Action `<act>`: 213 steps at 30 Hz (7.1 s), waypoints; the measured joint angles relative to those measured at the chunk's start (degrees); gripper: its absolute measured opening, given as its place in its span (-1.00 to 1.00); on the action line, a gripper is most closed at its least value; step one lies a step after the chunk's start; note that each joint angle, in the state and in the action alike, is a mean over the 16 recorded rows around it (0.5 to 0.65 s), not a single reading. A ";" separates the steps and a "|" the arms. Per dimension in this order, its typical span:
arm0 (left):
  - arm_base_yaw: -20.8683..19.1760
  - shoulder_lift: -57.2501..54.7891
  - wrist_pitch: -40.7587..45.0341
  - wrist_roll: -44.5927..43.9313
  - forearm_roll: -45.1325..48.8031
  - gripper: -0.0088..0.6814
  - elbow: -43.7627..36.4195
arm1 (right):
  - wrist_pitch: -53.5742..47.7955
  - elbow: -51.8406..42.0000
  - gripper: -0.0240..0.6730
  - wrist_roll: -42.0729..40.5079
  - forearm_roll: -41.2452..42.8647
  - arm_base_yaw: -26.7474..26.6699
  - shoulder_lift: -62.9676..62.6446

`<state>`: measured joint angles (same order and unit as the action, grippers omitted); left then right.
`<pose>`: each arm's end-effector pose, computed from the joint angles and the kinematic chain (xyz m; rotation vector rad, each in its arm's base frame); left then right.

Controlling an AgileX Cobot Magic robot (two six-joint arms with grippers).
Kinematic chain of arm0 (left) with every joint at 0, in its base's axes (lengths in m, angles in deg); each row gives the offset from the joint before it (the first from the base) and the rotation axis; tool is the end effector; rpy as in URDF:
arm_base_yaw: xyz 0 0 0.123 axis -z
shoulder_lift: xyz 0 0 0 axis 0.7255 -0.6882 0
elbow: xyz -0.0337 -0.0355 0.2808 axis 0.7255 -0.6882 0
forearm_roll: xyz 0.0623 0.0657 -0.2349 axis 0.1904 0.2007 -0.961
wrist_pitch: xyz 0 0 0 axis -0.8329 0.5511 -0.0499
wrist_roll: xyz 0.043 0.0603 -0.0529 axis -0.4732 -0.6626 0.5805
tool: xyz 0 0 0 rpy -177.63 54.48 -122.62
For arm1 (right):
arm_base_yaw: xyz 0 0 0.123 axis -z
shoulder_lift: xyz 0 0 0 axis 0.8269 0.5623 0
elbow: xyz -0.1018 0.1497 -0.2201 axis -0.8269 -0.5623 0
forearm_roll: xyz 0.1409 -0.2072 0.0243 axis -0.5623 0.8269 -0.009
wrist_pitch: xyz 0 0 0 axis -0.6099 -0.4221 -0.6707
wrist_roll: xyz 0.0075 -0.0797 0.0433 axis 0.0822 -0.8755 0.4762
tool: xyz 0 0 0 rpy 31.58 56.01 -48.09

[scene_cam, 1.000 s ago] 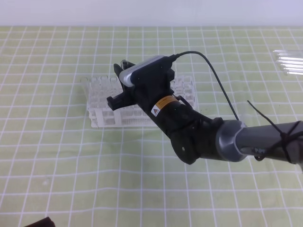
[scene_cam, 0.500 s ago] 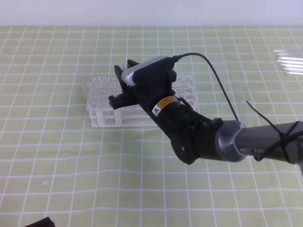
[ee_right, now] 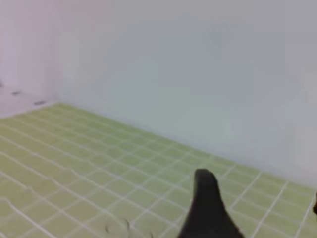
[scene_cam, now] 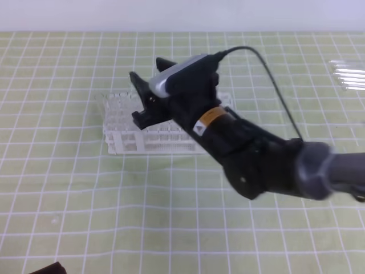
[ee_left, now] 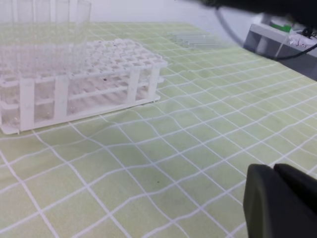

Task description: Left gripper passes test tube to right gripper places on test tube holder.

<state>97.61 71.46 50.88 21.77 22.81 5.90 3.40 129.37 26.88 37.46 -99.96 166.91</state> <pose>0.0392 -0.0418 0.1893 0.6217 1.6610 -0.7157 0.3122 0.2963 0.2537 -0.5215 1.4082 0.5841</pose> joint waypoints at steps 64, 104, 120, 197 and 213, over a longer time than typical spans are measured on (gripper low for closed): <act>-0.01 0.00 0.05 0.01 0.00 -0.98 0.05 | -53.13 -51.40 -0.94 -0.08 -11.12 33.84 -94.35; 0.00 0.08 0.22 0.02 -0.01 -0.98 0.22 | -58.70 -66.62 -0.94 0.07 -1.02 40.35 -109.63; -0.12 0.11 0.32 0.04 0.42 -0.98 0.31 | -60.21 -66.62 -0.94 0.07 -0.97 40.35 -109.58; -45.74 2.05 6.49 -31.11 -19.92 -0.98 0.41 | -59.92 -66.62 -0.94 0.02 -2.21 40.35 -109.47; -45.74 2.30 6.43 -31.08 -19.92 -0.98 0.37 | -59.92 -66.62 -0.94 -0.02 -2.27 40.35 -109.44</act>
<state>51.88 73.75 57.31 -9.31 2.89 6.26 -56.52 62.75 26.85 35.19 -59.60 57.47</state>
